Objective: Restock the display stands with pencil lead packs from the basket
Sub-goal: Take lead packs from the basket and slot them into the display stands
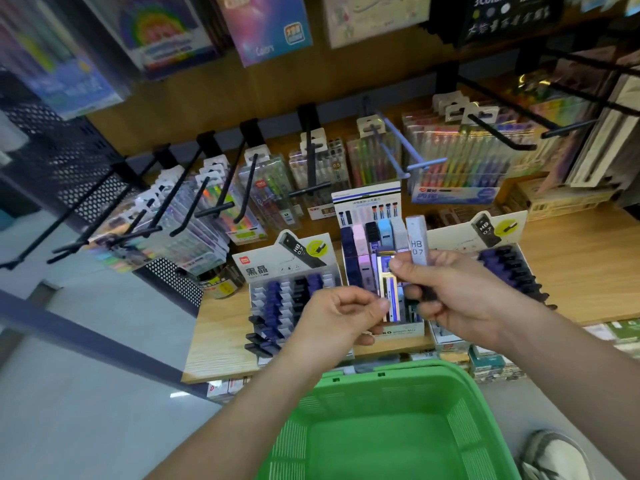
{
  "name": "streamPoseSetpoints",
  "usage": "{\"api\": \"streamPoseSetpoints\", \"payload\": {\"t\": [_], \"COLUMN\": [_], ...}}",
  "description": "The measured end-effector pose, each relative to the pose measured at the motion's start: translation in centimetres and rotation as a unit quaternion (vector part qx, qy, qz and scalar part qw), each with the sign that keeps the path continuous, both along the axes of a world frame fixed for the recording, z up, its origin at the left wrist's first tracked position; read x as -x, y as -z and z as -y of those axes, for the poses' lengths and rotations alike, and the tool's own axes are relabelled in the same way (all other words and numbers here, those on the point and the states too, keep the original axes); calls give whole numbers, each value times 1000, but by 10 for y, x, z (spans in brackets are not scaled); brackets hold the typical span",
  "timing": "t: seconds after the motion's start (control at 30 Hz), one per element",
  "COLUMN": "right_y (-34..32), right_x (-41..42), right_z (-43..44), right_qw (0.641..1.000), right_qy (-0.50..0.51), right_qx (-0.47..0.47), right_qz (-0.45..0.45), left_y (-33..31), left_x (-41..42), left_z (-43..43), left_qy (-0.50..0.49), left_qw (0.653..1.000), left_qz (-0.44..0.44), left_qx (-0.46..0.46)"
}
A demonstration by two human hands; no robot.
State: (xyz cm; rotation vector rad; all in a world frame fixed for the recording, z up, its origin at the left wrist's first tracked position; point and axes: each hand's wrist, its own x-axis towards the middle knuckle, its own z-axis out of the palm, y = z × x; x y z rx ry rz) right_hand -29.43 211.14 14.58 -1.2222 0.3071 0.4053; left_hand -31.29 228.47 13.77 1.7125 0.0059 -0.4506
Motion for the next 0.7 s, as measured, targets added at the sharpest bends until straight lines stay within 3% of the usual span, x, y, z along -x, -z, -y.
{"api": "streamPoseSetpoints", "payload": {"t": [0.13, 0.3, 0.47, 0.7], "right_y": [3, 9, 8, 0], "right_x": [2, 1, -14, -22], "right_z": [-14, -30, -26, 0], "right_qw": [994, 986, 995, 969], "right_qy": [-89, -143, -39, 8], "right_qx": [52, 85, 79, 245], "right_qz": [20, 10, -51, 38], "left_y": [-1, -6, -4, 19], "left_x": [-1, -5, -24, -59], "left_z": [-12, -36, -59, -49], "left_qy": [-46, -35, -96, -73], "left_qw": [997, 997, 989, 954], "left_qz": [54, 70, 100, 195], "left_qx": [27, 21, -42, -215]}}
